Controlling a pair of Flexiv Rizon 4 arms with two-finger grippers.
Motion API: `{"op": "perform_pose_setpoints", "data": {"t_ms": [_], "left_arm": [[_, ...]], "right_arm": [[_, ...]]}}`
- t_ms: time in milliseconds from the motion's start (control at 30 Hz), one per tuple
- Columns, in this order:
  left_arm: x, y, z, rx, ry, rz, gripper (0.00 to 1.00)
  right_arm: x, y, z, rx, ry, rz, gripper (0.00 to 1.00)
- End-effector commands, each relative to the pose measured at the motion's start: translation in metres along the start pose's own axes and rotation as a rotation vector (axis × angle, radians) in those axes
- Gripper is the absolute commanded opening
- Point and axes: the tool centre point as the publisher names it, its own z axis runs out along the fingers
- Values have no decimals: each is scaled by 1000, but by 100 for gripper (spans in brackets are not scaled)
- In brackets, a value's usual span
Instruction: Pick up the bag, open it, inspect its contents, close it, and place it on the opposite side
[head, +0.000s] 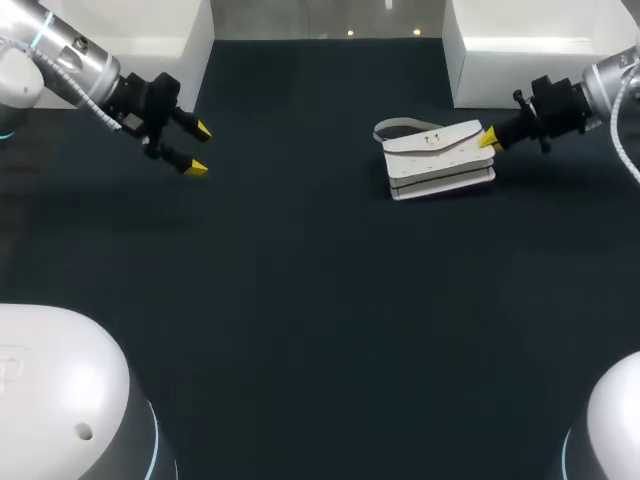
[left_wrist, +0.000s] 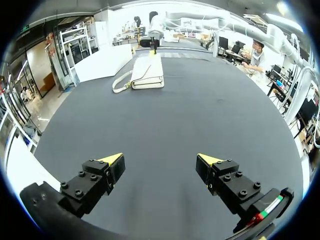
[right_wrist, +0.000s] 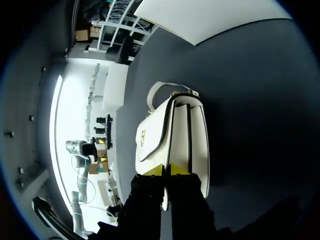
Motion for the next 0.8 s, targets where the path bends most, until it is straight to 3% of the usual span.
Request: {"op": "perform_pose_setpoints", "data": {"t_ms": [33,133,800], "left_arm": [[-2,1,1,3,2,1,100],[-2,1,1,3,2,1,100],[-2,1,1,3,2,1,100]], "right_arm": [[12,-18,13,-300,-35,7,0],[19,-26,24,-313,-14,31,0],[19,-26,24,-313,-14,31,0]]}}
